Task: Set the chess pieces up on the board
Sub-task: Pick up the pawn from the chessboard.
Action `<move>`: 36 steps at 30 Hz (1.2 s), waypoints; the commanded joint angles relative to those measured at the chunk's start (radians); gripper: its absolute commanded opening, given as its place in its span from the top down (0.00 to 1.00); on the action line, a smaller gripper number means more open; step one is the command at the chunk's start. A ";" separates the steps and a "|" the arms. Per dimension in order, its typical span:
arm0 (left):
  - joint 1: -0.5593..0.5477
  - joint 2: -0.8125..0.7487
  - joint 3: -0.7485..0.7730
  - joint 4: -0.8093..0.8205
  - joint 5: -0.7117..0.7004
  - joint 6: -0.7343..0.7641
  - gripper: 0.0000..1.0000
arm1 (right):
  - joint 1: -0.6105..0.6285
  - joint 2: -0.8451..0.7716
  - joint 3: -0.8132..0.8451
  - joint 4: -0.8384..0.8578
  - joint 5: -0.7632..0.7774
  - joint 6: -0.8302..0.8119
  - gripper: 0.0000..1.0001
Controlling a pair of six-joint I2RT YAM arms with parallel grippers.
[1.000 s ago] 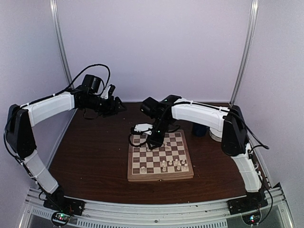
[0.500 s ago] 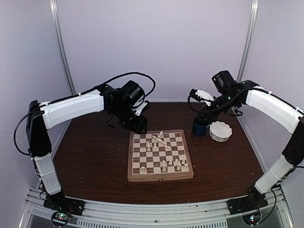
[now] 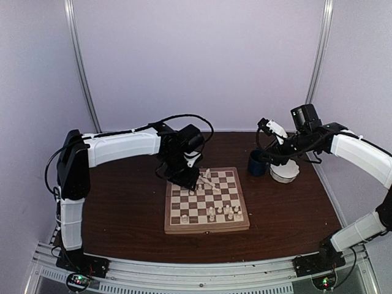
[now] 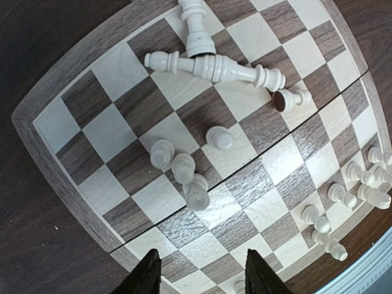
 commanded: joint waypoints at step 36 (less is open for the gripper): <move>-0.002 0.178 0.196 -0.082 -0.060 -0.005 0.90 | -0.003 -0.009 -0.024 0.037 -0.065 -0.024 0.54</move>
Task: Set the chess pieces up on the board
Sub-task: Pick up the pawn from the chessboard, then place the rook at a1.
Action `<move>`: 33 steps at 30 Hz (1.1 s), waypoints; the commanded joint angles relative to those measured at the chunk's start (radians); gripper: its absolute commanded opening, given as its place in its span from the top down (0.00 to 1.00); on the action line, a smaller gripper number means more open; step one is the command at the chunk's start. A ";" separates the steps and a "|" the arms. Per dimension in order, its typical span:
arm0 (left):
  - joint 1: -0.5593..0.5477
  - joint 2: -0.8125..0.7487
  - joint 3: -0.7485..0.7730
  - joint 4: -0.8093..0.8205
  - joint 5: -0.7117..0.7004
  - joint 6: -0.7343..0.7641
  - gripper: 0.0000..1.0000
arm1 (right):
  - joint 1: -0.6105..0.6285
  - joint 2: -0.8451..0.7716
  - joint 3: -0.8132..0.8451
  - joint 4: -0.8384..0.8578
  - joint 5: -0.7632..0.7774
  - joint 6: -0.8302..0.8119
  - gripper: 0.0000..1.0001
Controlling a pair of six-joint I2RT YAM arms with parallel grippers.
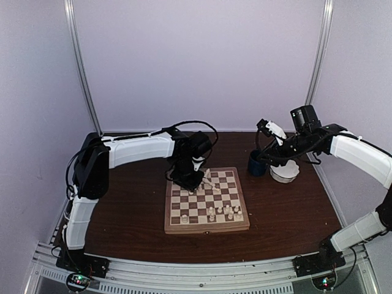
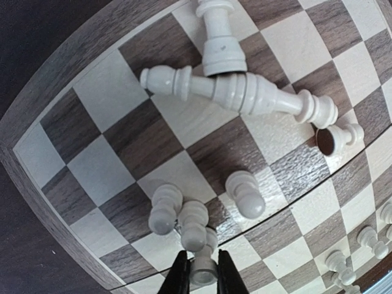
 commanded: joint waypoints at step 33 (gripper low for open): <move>-0.124 -0.537 -0.676 0.238 0.026 -0.022 0.93 | -0.003 0.044 -0.004 0.004 -0.030 -0.013 0.54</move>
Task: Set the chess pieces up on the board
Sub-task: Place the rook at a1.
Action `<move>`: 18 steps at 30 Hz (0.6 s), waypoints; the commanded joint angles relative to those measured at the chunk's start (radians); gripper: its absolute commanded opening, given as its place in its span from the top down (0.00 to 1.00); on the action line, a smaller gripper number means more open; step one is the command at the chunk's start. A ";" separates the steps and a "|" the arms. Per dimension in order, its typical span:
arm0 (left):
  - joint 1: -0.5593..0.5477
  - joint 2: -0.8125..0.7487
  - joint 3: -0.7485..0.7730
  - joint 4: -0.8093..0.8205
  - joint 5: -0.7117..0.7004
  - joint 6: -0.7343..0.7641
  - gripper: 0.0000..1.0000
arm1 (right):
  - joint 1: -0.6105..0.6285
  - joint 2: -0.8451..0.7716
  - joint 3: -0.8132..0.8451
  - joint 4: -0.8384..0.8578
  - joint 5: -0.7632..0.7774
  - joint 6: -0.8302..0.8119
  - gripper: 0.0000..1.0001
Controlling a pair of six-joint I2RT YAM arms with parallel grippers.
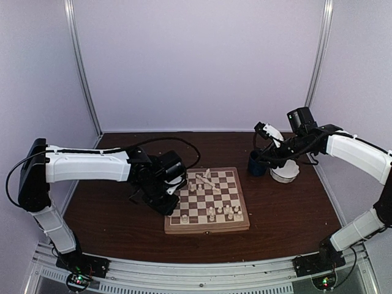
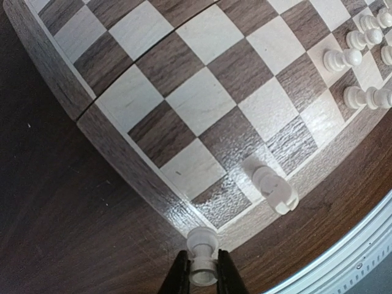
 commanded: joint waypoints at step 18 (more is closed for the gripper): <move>-0.035 0.078 0.016 0.064 0.063 -0.001 0.92 | -0.004 0.011 -0.003 -0.002 -0.010 -0.019 0.54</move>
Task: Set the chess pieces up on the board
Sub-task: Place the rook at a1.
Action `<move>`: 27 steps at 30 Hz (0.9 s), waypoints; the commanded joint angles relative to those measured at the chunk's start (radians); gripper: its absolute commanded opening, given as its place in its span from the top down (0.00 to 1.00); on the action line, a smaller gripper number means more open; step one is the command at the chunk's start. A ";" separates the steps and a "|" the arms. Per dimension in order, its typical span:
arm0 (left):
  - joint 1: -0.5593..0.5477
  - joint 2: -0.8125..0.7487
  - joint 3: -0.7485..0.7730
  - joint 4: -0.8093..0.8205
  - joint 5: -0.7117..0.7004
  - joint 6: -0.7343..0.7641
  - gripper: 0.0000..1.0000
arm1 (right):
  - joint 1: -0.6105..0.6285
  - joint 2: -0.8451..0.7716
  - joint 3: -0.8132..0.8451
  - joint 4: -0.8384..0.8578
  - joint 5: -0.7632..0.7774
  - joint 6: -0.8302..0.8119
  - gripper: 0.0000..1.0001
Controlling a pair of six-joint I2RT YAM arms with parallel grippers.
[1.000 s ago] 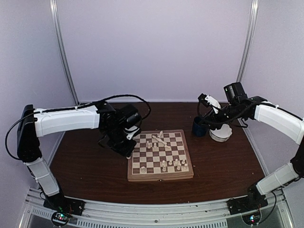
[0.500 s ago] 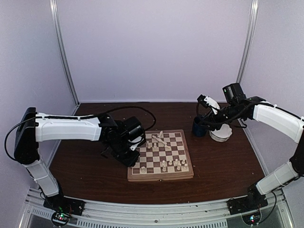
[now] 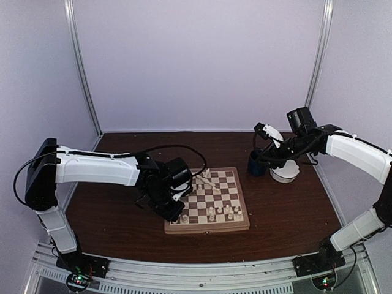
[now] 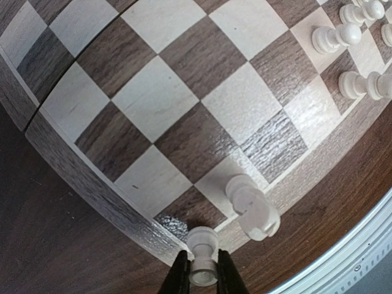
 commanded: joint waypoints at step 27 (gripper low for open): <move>-0.005 0.046 0.012 0.027 -0.072 -0.017 0.83 | -0.004 0.001 -0.003 -0.007 -0.012 -0.008 0.54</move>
